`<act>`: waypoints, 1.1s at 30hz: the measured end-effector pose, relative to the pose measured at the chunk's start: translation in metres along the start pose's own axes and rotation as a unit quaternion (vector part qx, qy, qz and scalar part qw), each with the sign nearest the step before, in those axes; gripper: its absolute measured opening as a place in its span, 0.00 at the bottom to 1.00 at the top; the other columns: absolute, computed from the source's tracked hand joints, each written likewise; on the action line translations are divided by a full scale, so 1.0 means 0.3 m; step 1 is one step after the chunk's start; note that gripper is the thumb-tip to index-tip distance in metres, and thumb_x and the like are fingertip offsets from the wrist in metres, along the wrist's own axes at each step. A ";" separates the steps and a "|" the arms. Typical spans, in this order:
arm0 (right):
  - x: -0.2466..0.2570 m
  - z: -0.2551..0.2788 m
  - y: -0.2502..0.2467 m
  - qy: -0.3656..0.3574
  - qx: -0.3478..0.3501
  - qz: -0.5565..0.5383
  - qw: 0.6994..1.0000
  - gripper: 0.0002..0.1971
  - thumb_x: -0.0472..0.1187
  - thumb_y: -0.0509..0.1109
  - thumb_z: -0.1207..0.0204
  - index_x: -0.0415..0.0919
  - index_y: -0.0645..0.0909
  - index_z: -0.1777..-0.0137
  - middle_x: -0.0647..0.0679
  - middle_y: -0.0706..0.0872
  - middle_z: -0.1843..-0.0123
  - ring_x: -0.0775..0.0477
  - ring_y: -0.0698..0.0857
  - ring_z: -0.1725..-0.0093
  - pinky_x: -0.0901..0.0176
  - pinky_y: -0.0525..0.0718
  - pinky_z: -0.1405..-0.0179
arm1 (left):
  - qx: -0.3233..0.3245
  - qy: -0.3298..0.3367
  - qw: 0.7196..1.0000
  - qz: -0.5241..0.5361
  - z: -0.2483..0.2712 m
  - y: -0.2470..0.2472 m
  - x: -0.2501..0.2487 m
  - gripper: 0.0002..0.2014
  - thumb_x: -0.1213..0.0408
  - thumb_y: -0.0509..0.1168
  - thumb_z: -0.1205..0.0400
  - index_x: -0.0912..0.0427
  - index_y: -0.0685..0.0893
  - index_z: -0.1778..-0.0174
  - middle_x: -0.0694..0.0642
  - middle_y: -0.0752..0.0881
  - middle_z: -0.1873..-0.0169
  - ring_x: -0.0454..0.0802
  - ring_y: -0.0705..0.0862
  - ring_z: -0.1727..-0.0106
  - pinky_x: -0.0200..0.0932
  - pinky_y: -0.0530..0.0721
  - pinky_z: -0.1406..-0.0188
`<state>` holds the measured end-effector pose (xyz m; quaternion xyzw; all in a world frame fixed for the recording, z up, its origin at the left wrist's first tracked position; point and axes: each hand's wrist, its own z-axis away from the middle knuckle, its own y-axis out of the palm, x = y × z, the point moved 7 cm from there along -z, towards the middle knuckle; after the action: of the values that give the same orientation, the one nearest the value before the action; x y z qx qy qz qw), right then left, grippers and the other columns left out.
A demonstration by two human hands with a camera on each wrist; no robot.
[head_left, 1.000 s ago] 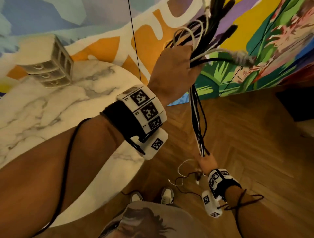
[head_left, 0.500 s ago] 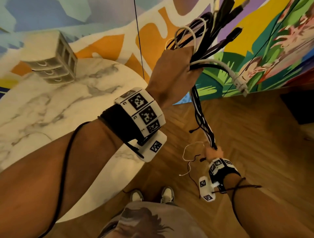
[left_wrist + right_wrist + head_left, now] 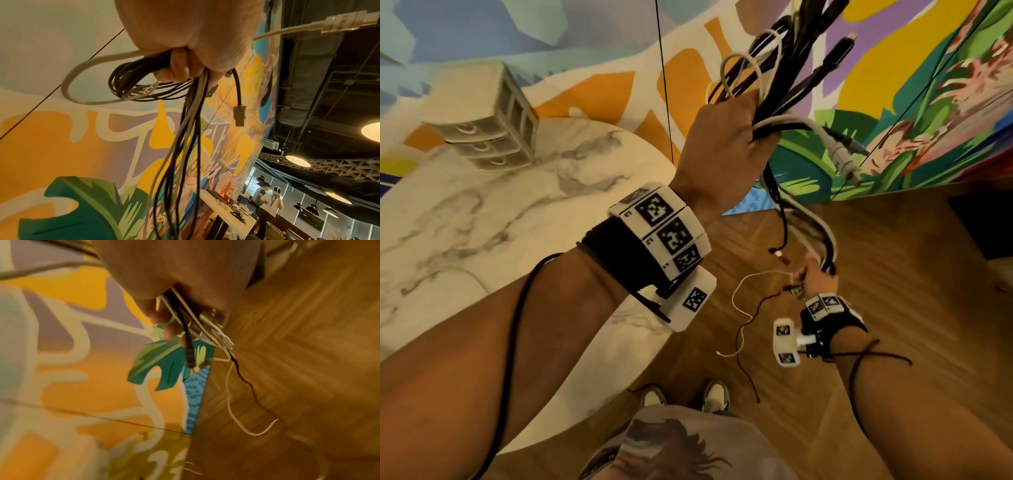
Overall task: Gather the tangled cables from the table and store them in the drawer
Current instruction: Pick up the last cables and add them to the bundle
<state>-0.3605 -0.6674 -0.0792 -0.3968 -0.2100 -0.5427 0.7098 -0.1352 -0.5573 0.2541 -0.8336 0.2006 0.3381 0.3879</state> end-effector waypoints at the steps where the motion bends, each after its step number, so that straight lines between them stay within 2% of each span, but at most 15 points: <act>1: -0.028 -0.012 -0.009 -0.013 0.012 0.088 0.996 0.19 0.53 0.69 0.25 0.35 0.83 0.53 0.36 0.87 0.58 0.39 0.82 0.64 0.49 0.81 0.62 | 0.004 -0.009 1.000 0.010 0.009 0.012 0.016 0.17 0.61 0.60 0.21 0.65 0.84 0.41 0.47 0.83 0.63 0.45 0.82 0.66 0.36 0.79 0.68; 2: -0.059 -0.030 -0.007 -0.030 0.037 0.145 0.988 0.18 0.51 0.71 0.25 0.35 0.84 0.47 0.35 0.88 0.54 0.38 0.84 0.58 0.48 0.81 0.57 | 0.009 -0.020 0.999 0.029 0.019 0.028 0.033 0.19 0.61 0.59 0.22 0.65 0.84 0.40 0.48 0.84 0.62 0.43 0.82 0.64 0.34 0.79 0.67; 4: -0.090 -0.030 0.015 -0.059 0.096 0.190 0.975 0.18 0.45 0.75 0.27 0.36 0.82 0.41 0.38 0.87 0.49 0.38 0.84 0.51 0.50 0.79 0.52 | 0.016 -0.044 0.997 0.064 0.040 0.069 0.066 0.21 0.59 0.58 0.22 0.66 0.81 0.37 0.54 0.88 0.55 0.48 0.86 0.58 0.43 0.86 0.59; 8: -0.043 0.045 0.087 -0.174 0.193 0.288 0.922 0.13 0.39 0.76 0.29 0.39 0.81 0.46 0.42 0.85 0.47 0.42 0.83 0.46 0.56 0.75 0.51 | 0.024 -0.073 0.995 0.056 0.067 0.151 0.112 0.23 0.56 0.57 0.22 0.65 0.81 0.35 0.61 0.89 0.51 0.59 0.87 0.55 0.54 0.86 0.57; 10: -0.021 0.066 0.103 -0.207 0.224 0.358 0.882 0.17 0.39 0.72 0.25 0.34 0.81 0.39 0.40 0.83 0.39 0.39 0.82 0.38 0.55 0.77 0.44 | 0.029 -0.076 0.995 0.061 0.076 0.183 0.133 0.20 0.59 0.60 0.20 0.65 0.81 0.36 0.62 0.89 0.55 0.54 0.85 0.64 0.51 0.84 0.66; 12: 0.011 0.095 0.094 -0.197 0.245 0.372 0.873 0.23 0.36 0.70 0.24 0.33 0.74 0.29 0.39 0.79 0.31 0.37 0.77 0.30 0.51 0.76 0.33 | 0.033 -0.078 0.995 0.057 0.088 0.210 0.156 0.16 0.63 0.62 0.19 0.66 0.82 0.37 0.62 0.89 0.60 0.42 0.77 0.75 0.38 0.75 0.76; 14: 0.081 0.160 0.106 -0.238 0.292 0.323 0.868 0.26 0.31 0.73 0.28 0.41 0.75 0.30 0.45 0.80 0.32 0.43 0.79 0.31 0.55 0.79 0.35 | 0.032 -0.083 0.995 0.046 0.105 0.231 0.180 0.15 0.65 0.63 0.19 0.65 0.83 0.38 0.61 0.89 0.63 0.39 0.73 0.79 0.29 0.68 0.77; 16: 0.187 0.275 0.131 -0.288 0.354 0.210 0.864 0.30 0.27 0.75 0.33 0.49 0.76 0.32 0.55 0.81 0.35 0.55 0.80 0.34 0.63 0.82 0.43 | 0.037 -0.093 0.995 0.029 0.118 0.256 0.206 0.14 0.65 0.63 0.19 0.65 0.84 0.39 0.61 0.89 0.63 0.41 0.76 0.77 0.28 0.69 0.78; 18: 0.289 0.377 0.170 -0.305 0.399 0.131 0.855 0.37 0.28 0.77 0.34 0.49 0.70 0.27 0.57 0.77 0.31 0.61 0.77 0.32 0.66 0.81 0.41 | 0.058 -0.111 0.992 0.009 0.134 0.283 0.232 0.14 0.64 0.63 0.18 0.64 0.85 0.40 0.61 0.90 0.58 0.52 0.85 0.66 0.39 0.80 0.69; 20: 0.364 0.448 0.219 -0.328 0.418 0.104 0.840 0.32 0.27 0.75 0.31 0.46 0.70 0.29 0.55 0.80 0.35 0.65 0.79 0.36 0.70 0.80 0.41 | 0.087 -0.136 0.987 -0.003 0.156 0.309 0.252 0.13 0.65 0.63 0.18 0.63 0.84 0.40 0.60 0.89 0.52 0.56 0.86 0.52 0.48 0.82 0.54; 23: 0.426 0.502 0.268 -0.405 0.365 0.131 0.828 0.12 0.22 0.66 0.26 0.32 0.77 0.44 0.46 0.83 0.49 0.71 0.82 0.53 0.73 0.78 0.53 | 0.118 -0.145 0.982 -0.008 0.180 0.324 0.261 0.13 0.61 0.63 0.17 0.62 0.84 0.40 0.60 0.89 0.50 0.57 0.86 0.50 0.51 0.83 0.51; 26: 0.398 0.490 0.295 -0.404 0.351 0.150 0.832 0.04 0.29 0.66 0.22 0.34 0.77 0.49 0.47 0.82 0.52 0.73 0.82 0.59 0.76 0.78 0.59 | 0.130 -0.142 0.980 -0.041 0.181 0.295 0.292 0.21 0.47 0.61 0.20 0.60 0.86 0.45 0.59 0.89 0.55 0.57 0.86 0.54 0.51 0.83 0.55; 28: 0.370 0.413 0.275 -0.354 0.292 0.150 0.876 0.07 0.39 0.66 0.20 0.34 0.81 0.54 0.44 0.84 0.62 0.56 0.81 0.67 0.60 0.78 0.69 | 0.135 -0.141 0.978 -0.078 0.183 0.259 0.332 0.28 0.37 0.56 0.24 0.58 0.88 0.48 0.57 0.89 0.57 0.56 0.86 0.56 0.48 0.82 0.59; 30: 0.330 0.306 0.231 -0.295 0.208 0.221 0.906 0.15 0.43 0.66 0.19 0.38 0.78 0.67 0.47 0.77 0.73 0.52 0.73 0.75 0.59 0.68 0.77 | 0.154 -0.145 0.971 -0.115 0.190 0.227 0.360 0.25 0.39 0.61 0.24 0.58 0.88 0.49 0.58 0.89 0.59 0.56 0.86 0.57 0.45 0.79 0.62; 33: 0.236 0.161 0.157 -0.203 0.139 0.262 0.933 0.15 0.45 0.65 0.20 0.37 0.77 0.66 0.44 0.78 0.70 0.45 0.77 0.71 0.59 0.71 0.73 | 0.157 -0.193 0.959 -0.133 0.183 0.171 0.406 0.24 0.40 0.67 0.26 0.60 0.89 0.56 0.60 0.89 0.64 0.57 0.86 0.62 0.49 0.82 0.64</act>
<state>-0.2870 -0.6673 -0.0147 -0.4370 -0.3116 -0.2105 0.8171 -0.1040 -0.5549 0.1145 -0.7002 0.0601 0.4022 0.5868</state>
